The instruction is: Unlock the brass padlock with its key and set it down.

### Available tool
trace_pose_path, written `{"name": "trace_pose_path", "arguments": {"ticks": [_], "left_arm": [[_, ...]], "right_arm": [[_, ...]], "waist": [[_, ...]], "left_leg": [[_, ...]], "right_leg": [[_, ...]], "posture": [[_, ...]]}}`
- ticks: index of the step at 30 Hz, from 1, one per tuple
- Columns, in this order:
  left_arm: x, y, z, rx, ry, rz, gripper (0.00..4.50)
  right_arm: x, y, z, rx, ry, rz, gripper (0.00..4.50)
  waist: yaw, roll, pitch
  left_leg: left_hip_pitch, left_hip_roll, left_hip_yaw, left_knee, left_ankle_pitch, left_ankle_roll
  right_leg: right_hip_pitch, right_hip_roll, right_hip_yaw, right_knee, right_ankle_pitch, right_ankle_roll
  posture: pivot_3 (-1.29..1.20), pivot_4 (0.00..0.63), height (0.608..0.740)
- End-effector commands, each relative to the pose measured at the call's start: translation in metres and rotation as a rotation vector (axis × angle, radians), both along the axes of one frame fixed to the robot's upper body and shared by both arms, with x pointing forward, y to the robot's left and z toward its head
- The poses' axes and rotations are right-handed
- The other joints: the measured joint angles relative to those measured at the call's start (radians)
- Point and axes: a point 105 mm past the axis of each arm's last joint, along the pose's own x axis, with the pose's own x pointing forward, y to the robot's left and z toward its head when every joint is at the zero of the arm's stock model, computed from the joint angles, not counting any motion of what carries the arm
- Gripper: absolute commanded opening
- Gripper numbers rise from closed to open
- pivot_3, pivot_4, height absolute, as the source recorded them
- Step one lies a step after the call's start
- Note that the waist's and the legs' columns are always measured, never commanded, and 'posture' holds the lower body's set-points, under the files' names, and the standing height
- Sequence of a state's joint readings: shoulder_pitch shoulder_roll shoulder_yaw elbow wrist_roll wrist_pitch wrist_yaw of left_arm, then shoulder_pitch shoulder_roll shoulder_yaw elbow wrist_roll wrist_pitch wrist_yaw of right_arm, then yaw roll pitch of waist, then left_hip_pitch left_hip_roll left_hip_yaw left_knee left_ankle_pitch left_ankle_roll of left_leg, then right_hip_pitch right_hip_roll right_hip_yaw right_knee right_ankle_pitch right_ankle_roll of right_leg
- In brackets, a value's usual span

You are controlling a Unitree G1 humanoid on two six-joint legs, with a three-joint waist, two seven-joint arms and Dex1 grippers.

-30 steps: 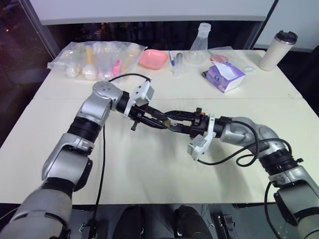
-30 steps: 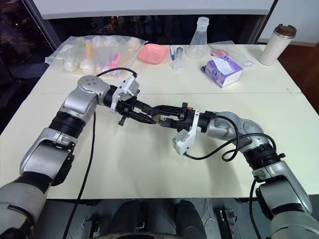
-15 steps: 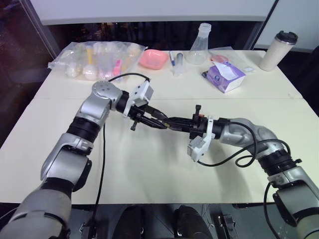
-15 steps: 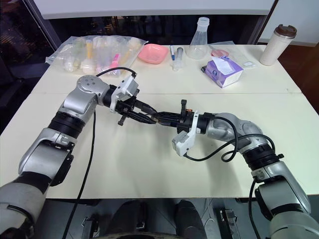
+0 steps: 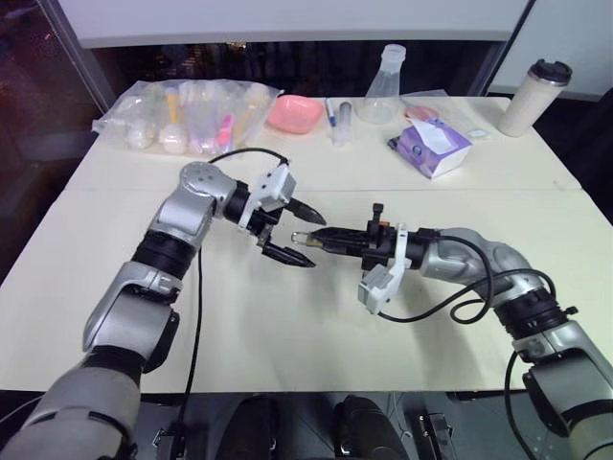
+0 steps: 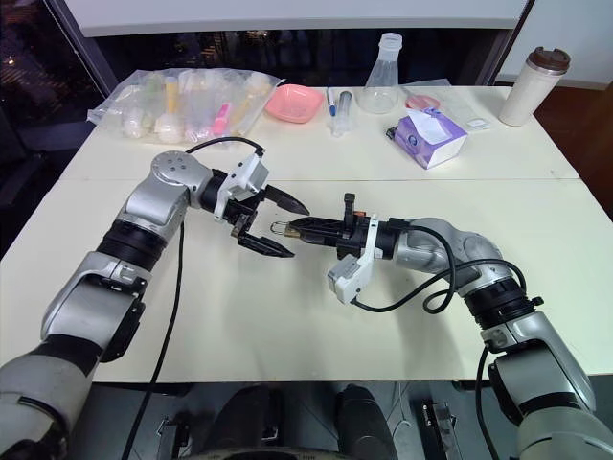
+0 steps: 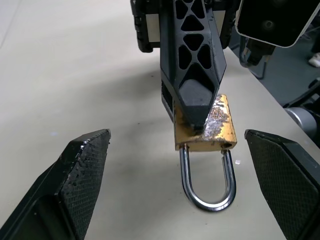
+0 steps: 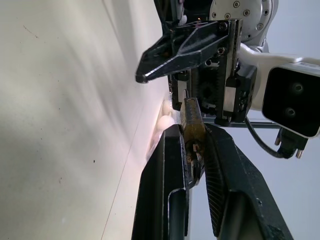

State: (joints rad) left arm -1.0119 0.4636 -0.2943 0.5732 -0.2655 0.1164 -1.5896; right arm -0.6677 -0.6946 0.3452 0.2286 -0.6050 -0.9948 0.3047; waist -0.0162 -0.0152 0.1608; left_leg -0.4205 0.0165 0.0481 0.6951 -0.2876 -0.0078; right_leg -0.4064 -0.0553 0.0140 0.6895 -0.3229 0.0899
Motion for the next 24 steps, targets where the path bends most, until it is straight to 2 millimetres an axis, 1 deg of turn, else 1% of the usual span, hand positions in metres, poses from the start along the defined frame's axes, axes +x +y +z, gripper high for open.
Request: {"name": "trace_pose_path", "arguments": {"ticks": [1, 4, 7, 8, 11, 12, 13, 18, 22, 24], "left_arm": [[0.004, 0.01, 0.03, -0.095, -0.064, 0.061, 4.46], [0.007, 0.017, 0.041, -0.144, -0.072, 0.127, 4.46], [0.005, 0.022, 0.046, -0.176, -0.056, 0.155, 4.46], [0.003, 0.024, 0.046, -0.186, -0.049, 0.163, 4.22], [0.0, 0.027, 0.046, -0.205, -0.031, 0.185, 3.29], [-0.001, 0.027, 0.044, -0.203, -0.029, 0.186, 2.71], [-0.002, 0.027, 0.042, -0.201, -0.026, 0.185, 2.36], [-0.01, 0.024, 0.033, -0.202, 0.0, 0.18, 0.08], [-0.015, 0.023, 0.029, -0.198, 0.023, 0.166, 0.03], [-0.015, 0.023, 0.021, -0.167, 0.027, 0.165, 0.03]], "right_arm": [[0.002, -0.003, 0.012, 0.04, -0.018, -0.011, 0.0], [0.004, -0.005, 0.011, 0.041, -0.01, -0.028, 0.0], [0.004, -0.006, 0.01, 0.04, -0.005, -0.033, 0.0], [0.004, -0.006, 0.009, 0.039, -0.002, -0.034, 0.0], [0.004, -0.006, 0.008, 0.037, 0.004, -0.035, 0.0], [0.004, -0.006, 0.008, 0.037, 0.005, -0.035, 0.0], [0.004, -0.006, 0.008, 0.037, 0.006, -0.035, 0.0], [0.003, -0.005, 0.007, 0.035, 0.008, -0.031, 0.0], [0.003, -0.005, 0.007, 0.034, 0.009, -0.029, 0.0], [0.003, -0.005, 0.007, 0.033, 0.009, -0.029, 0.0]], "waist": [[-0.001, 0.0, 0.0], [0.0, 0.0, 0.0], [0.0, 0.0, 0.0], [0.0, 0.0, 0.0], [0.0, 0.0, 0.0], [0.0, 0.0, 0.0], [0.0, 0.0, 0.0], [0.001, 0.0, 0.0], [0.001, 0.0, 0.0], [0.001, 0.0, 0.0]], "left_leg": [[0.0, 0.0, 0.0, 0.0, 0.0, 0.0], [0.0, 0.0, 0.0, 0.0, 0.0, 0.0], [0.0, 0.0, 0.0, 0.0, 0.0, 0.0], [0.0, 0.0, 0.0, 0.0, 0.0, 0.0], [0.0, 0.0, 0.0, 0.0, 0.0, 0.0], [0.0, 0.0, -0.001, 0.0, 0.0, 0.0], [0.0, 0.0, -0.001, 0.001, 0.0, 0.0], [0.0, 0.0, -0.001, 0.001, 0.0, 0.0], [0.0, 0.0, -0.001, 0.001, 0.0, 0.0], [0.0, 0.0, -0.001, 0.001, 0.0, 0.0]], "right_leg": [[0.0, 0.0, 0.0, 0.0, 0.0, 0.0], [0.0, 0.0, 0.0, 0.0, 0.0, 0.0], [0.0, -0.001, 0.0, 0.0, 0.0, 0.0], [0.0, -0.001, 0.0, 0.0, 0.0, 0.0], [0.0, -0.001, 0.0, 0.001, 0.0, 0.0], [0.0, -0.001, 0.0, 0.001, 0.0, 0.0], [0.0, -0.001, 0.0, 0.001, 0.0, 0.0], [0.0, -0.001, 0.0, 0.001, 0.0, 0.0], [0.0, -0.001, 0.0, 0.001, 0.0, 0.0], [0.0, -0.001, 0.0, 0.001, 0.0, 0.0]], "posture": [[0.0, 0.15, 0.715], [0.0, 0.15, 0.715], [0.0, 0.15, 0.715], [0.0, 0.15, 0.715], [0.0, 0.15, 0.715], [0.0, 0.15, 0.715], [0.0, 0.15, 0.715], [0.0, 0.15, 0.715], [0.0, 0.15, 0.715], [0.0, 0.15, 0.715]]}}
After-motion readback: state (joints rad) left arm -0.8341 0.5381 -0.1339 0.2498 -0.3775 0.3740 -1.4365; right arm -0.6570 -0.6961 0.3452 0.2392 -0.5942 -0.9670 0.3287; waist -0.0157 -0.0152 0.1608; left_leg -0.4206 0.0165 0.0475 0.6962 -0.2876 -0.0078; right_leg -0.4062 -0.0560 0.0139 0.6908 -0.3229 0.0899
